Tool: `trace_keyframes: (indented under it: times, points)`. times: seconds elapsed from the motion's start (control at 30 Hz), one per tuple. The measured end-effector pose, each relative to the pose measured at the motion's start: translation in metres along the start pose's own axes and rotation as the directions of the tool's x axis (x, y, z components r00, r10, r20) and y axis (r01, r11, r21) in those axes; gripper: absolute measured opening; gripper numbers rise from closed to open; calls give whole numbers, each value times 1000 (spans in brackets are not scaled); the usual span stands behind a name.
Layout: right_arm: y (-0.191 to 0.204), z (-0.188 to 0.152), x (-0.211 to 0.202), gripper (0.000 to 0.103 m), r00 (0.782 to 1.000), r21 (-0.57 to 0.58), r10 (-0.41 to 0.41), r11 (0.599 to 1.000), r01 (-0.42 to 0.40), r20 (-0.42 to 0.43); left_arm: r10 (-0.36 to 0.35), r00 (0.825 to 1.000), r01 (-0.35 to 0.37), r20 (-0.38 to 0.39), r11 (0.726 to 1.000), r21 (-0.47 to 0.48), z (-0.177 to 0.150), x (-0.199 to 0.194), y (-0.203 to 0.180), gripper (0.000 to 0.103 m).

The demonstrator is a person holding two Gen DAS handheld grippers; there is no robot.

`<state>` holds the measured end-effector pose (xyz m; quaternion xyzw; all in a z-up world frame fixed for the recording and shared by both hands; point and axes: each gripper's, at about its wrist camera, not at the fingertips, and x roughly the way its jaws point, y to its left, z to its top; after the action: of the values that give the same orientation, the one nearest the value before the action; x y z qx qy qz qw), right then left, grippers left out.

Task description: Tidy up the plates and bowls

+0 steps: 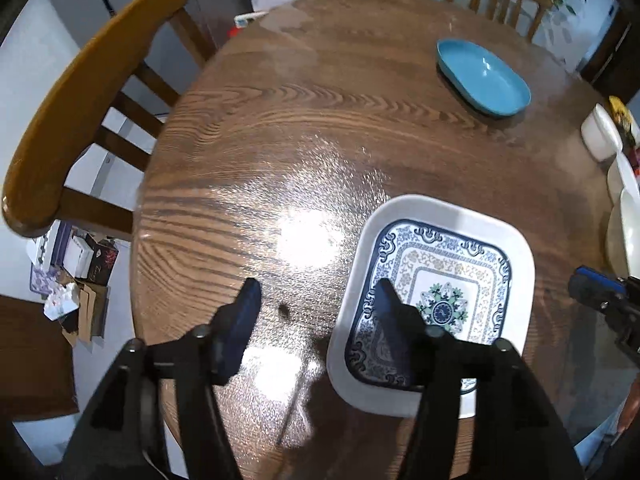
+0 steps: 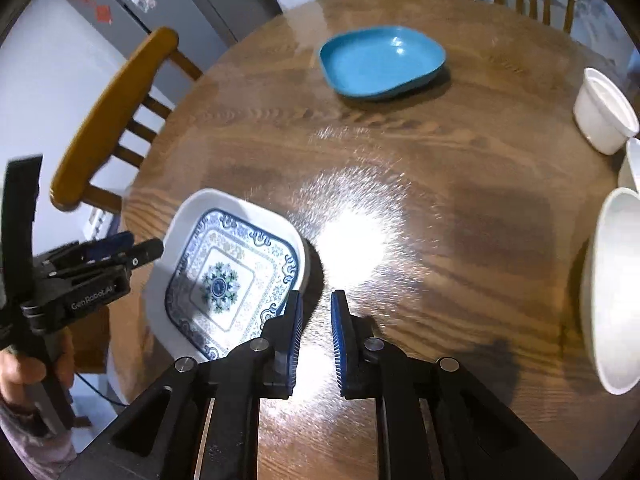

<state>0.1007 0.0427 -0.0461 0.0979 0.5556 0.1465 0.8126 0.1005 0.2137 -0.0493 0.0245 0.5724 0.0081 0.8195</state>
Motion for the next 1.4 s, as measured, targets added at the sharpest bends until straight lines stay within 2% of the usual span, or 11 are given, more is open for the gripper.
trace_keyframes:
  times: [0.07,0.13,0.2,0.27,0.57,0.77,0.83,0.9,0.97,1.1,1.4]
  points:
    - [-4,0,-7,14,1000,3,-4,1000,4,17,-2,1000,3,20,1000,-16,-1,-7,0,65]
    - [-14,-1,-24,17,998,13,-14,1000,14,54,-17,999,18,47,1000,-21,-2,-15,-7,76]
    - [-19,-1,-34,35,996,19,-26,1000,25,80,-25,996,26,80,1000,-7,-4,-23,-18,81]
    - [-25,-3,-46,46,993,22,-40,999,38,114,-33,994,32,102,999,11,-4,-30,-26,85]
    - [-47,-13,-88,47,978,27,-62,998,58,197,-74,973,55,220,994,92,-3,-71,-76,93]
    - [-60,-15,-115,47,965,38,-97,995,90,245,-129,962,109,239,989,96,-2,-81,-98,100]
    - [-63,-14,-124,47,958,42,-112,994,104,263,-102,962,78,251,992,103,0,-85,-109,100]
    - [-66,-14,-132,47,953,39,-120,993,114,279,-112,957,85,266,990,109,1,-90,-118,100]
    - [-67,-12,-141,47,945,41,-134,991,128,298,-129,950,99,285,988,117,1,-99,-126,100]
    - [-72,-9,-157,48,934,40,-134,991,128,333,-118,927,72,357,987,142,2,-120,-141,100]
    - [-72,5,-176,48,917,7,-143,989,151,371,-86,888,17,451,988,156,16,-144,-153,101]
